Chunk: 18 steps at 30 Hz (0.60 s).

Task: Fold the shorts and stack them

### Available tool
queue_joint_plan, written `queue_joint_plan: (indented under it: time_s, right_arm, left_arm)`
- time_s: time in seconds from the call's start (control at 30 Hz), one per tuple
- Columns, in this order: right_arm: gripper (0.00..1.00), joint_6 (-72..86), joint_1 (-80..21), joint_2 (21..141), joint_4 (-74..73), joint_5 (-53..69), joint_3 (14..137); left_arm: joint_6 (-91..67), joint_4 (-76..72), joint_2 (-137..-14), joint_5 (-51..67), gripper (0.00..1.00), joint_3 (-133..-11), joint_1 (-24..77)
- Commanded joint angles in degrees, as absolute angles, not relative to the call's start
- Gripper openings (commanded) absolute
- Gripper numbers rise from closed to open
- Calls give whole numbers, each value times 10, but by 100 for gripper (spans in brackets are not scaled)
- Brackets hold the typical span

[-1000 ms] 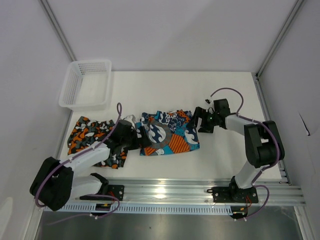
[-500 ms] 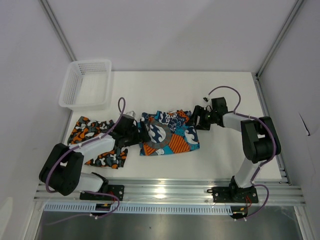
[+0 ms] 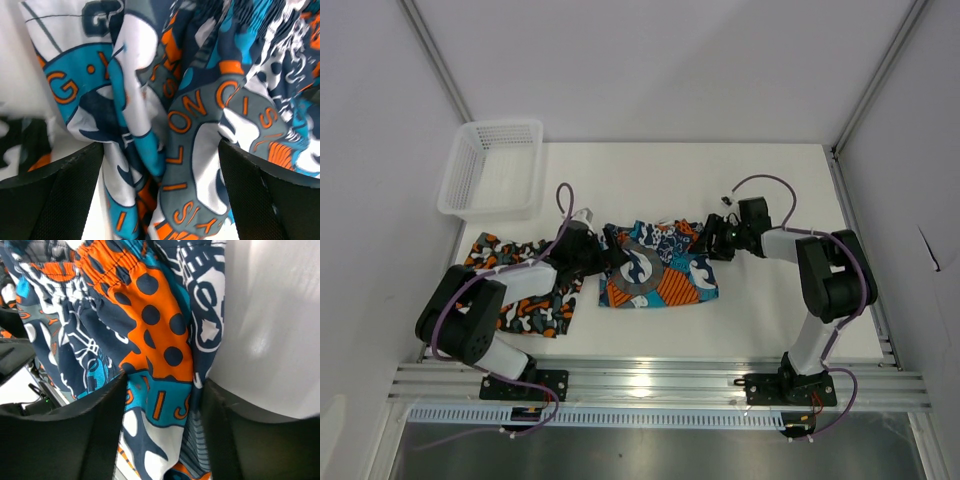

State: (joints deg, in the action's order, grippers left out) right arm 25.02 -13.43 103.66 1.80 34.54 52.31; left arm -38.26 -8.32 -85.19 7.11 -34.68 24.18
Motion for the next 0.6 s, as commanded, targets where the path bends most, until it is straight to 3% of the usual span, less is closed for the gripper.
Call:
queue_joint_plan:
  time_s: [0.0,0.07,0.13,0.23,0.27,0.33,0.37,0.43,0.47,0.57]
  right_arm:
    - [56,249,-145,1065,-11,312,497]
    - [45,256,-147,1064,-8,310,492]
    - [42,263,-148,1063,10,311,486]
    - [27,279,-149,1059,29,317,475]
    - [17,281,-151,1053,30,314,473]
    - [11,288,-159,1043,29,309,469]
    - [3,290,-161,1033,28,300,468]
    - [0,294,-164,1021,24,294,465]
    - [0,296,-165,1016,22,294,465]
    - [0,300,-167,994,9,289,465]
  left_arm:
    - [-398,-104,-890,82,97,-351,237]
    - [-400,-104,-899,75,87,-350,237]
    - [-399,-106,-901,71,80,-345,237]
    - [-396,-120,-892,73,59,-338,237]
    - [-394,-120,-885,76,46,-338,238]
    - [-386,-120,-879,79,33,-337,239]
    - [-384,-120,-875,80,21,-336,239]
    - [-379,-123,-859,82,14,-331,239]
    - [-376,-123,-853,83,6,-327,239]
    - [-362,-106,-822,88,0,-330,239]
